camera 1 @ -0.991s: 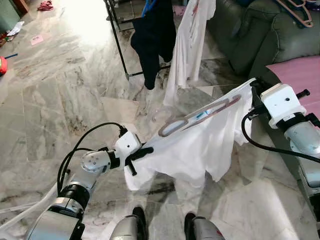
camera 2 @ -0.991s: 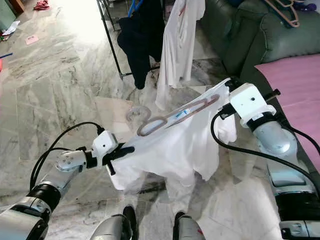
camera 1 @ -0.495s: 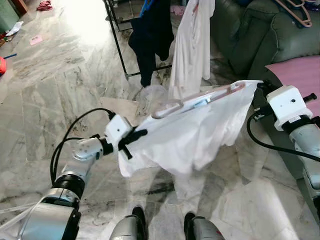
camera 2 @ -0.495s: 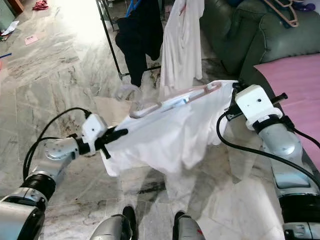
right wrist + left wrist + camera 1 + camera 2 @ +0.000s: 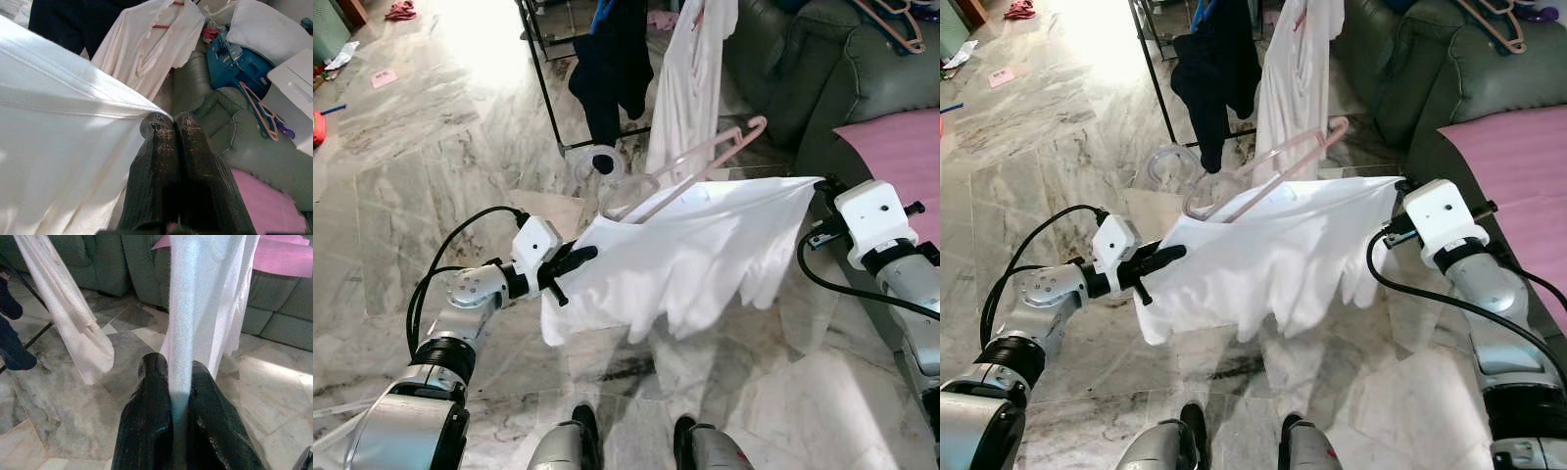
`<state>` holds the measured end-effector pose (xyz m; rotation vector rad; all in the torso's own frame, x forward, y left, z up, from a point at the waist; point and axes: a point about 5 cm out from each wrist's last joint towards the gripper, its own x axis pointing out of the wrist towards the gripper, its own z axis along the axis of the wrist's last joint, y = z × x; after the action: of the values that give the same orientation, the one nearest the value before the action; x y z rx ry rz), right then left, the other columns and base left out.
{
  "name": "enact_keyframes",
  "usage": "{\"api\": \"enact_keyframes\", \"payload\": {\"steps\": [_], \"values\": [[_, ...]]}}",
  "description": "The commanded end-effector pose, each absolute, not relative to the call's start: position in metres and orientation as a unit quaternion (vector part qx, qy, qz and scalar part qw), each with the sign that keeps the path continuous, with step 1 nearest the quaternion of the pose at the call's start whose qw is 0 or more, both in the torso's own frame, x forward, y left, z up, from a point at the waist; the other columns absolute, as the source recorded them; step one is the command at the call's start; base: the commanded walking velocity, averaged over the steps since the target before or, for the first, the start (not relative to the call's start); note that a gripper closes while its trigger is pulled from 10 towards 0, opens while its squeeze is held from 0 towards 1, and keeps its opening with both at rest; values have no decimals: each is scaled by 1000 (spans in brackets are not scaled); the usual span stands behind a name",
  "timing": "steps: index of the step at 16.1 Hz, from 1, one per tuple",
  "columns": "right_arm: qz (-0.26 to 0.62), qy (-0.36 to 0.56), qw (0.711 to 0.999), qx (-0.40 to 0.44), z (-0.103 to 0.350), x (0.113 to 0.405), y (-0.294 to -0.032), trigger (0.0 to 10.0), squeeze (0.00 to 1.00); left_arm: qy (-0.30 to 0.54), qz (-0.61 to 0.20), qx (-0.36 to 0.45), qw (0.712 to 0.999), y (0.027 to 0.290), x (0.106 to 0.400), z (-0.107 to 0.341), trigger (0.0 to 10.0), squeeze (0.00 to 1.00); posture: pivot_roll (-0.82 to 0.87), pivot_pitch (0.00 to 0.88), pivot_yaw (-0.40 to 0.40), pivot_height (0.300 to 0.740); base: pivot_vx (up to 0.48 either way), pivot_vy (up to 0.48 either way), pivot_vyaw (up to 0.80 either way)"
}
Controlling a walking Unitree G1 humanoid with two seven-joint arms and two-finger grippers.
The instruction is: Hang hanger
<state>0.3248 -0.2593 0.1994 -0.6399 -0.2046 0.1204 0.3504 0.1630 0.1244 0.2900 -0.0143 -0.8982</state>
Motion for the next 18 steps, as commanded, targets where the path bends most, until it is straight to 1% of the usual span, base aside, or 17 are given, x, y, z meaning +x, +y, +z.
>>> {"api": "enact_keyframes", "payload": {"steps": [1, 3, 4, 6, 7, 8, 10, 13, 14, 18], "values": [[35, -97, 948, -300, 201, 322, -272, 0, 0, -4, -433, 135, 891, 169, 347, 121, 0, 0, -52, 265, 60, 740, 0, 0, 0], [29, -88, 954, -286, 200, 325, -276, 0, 0, -19, -465, 106, 879, 158, 344, 125, 0, 0, -54, 267, 58, 740, 0, 0, 0], [29, -88, 954, -286, 200, 325, -276, 0, 0, -19, -465, 106, 879, 158, 344, 125, 0, 0, -54, 267, 58, 740, 0, 0, 0], [32, -77, 960, -268, 198, 333, -275, 0, 0, -28, -506, 83, 858, 146, 342, 129, 0, 0, -54, 269, 57, 740, 0, 0, 0], [36, -78, 960, -268, 200, 337, -273, 0, 0, -25, -526, 84, 846, 142, 340, 129, 0, 0, -53, 269, 57, 740, 0, 0, 0], [37, -80, 959, -269, 201, 338, -272, 0, 0, -23, -530, 87, 843, 142, 339, 128, 0, 0, -53, 269, 57, 740, 0, 0, 0], [38, -87, 957, -272, 210, 344, -272, 0, 0, 4, -556, 99, 825, 144, 332, 118, 0, 0, -53, 272, 58, 740, 0, 0, 0], [36, -88, 958, -272, 215, 347, -275, 0, 0, 22, -584, 104, 804, 144, 323, 110, 0, 0, -57, 277, 56, 740, 0, 0, 0], [37, -90, 957, -273, 218, 350, -276, 0, 0, 37, -586, 116, 801, 145, 321, 104, 0, 0, -58, 277, 55, 740, 0, 0, 0], [47, -107, 954, -278, 231, 350, -274, 0, 0, 52, -552, 136, 821, 153, 322, 95, 0, 0, -63, 278, 54, 740, 0, 0, 0]]}}
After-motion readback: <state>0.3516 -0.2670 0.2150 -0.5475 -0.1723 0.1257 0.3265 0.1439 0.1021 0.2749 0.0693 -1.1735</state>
